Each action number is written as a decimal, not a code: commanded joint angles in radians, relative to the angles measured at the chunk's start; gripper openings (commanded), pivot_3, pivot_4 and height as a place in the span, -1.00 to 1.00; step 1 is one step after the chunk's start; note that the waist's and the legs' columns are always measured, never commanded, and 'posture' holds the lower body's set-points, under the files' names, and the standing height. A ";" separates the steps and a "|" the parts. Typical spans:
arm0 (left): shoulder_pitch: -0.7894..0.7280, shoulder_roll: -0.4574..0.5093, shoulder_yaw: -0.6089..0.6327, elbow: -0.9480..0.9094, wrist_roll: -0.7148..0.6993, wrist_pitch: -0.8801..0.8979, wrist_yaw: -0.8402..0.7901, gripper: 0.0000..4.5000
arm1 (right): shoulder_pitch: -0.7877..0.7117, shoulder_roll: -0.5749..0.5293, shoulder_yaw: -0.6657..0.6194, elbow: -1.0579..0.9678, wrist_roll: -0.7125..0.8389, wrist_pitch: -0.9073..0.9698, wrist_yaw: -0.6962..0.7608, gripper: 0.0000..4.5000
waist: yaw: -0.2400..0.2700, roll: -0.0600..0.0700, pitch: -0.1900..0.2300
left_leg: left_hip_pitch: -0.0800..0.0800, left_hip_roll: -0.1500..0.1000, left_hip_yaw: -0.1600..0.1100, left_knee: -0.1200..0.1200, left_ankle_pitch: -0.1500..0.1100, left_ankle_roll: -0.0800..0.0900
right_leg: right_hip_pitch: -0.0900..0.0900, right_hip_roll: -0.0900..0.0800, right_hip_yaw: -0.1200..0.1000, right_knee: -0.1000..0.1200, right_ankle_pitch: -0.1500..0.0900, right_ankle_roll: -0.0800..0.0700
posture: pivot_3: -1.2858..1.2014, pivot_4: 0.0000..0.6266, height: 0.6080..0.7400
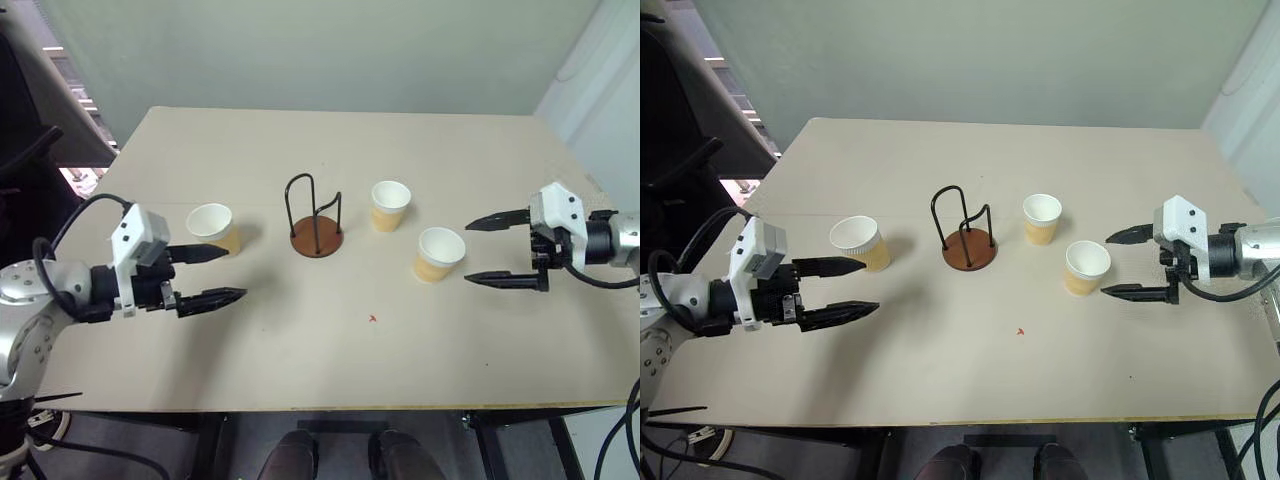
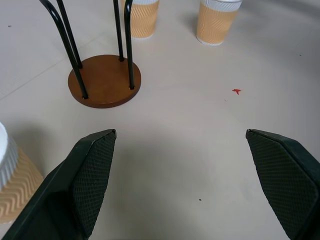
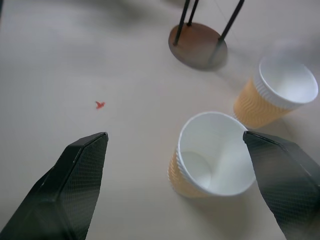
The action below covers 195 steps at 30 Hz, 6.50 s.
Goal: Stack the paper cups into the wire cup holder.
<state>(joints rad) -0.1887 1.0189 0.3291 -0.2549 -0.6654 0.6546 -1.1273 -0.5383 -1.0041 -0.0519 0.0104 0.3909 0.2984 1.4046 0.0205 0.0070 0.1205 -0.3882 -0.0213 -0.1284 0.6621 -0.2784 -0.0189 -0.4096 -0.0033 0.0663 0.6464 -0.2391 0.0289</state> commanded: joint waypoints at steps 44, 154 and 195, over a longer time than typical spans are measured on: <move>-0.590 -0.543 -0.497 0.342 0.308 -0.223 -0.018 -1.00 | 0.285 -0.129 -0.437 -0.553 0.357 0.348 -0.267 1.00 | 0.026 -0.003 0.002 | -0.003 -0.003 0.001 0.006 0.007 0.007 | 0.004 0.000 0.003 -0.005 0.005 0.011 | 0.03 -0.52 1.00; -0.362 -0.128 -0.323 -0.084 0.154 -0.190 -0.085 1.00 | -0.107 -0.045 0.141 -0.509 0.149 0.276 -0.086 -0.97 | -0.001 -0.002 0.001 | -0.012 -0.003 0.008 0.005 0.008 0.014 | -0.005 -0.001 0.012 -0.017 0.015 0.016 | 0.03 -0.52 1.00; -0.565 -0.039 -0.489 0.668 0.714 -0.547 -0.033 0.83 | -0.167 -0.020 -0.162 -0.410 0.417 0.441 -0.270 1.00 | -0.006 -0.002 0.001 | -0.017 -0.002 0.006 0.004 0.009 0.012 | -0.012 0.000 0.012 -0.014 0.015 0.013 | 0.03 -0.52 1.00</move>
<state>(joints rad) -0.7247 0.9760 -0.1713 0.4040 0.0335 0.1343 -1.1773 -0.7027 -1.0028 -0.1932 -0.3735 0.8255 0.7614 1.1461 0.0147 0.0047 0.1218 -0.4049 -0.0235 -0.1225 0.6665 -0.2690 -0.0071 -0.4213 -0.0036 0.0778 0.6326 -0.2242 0.0420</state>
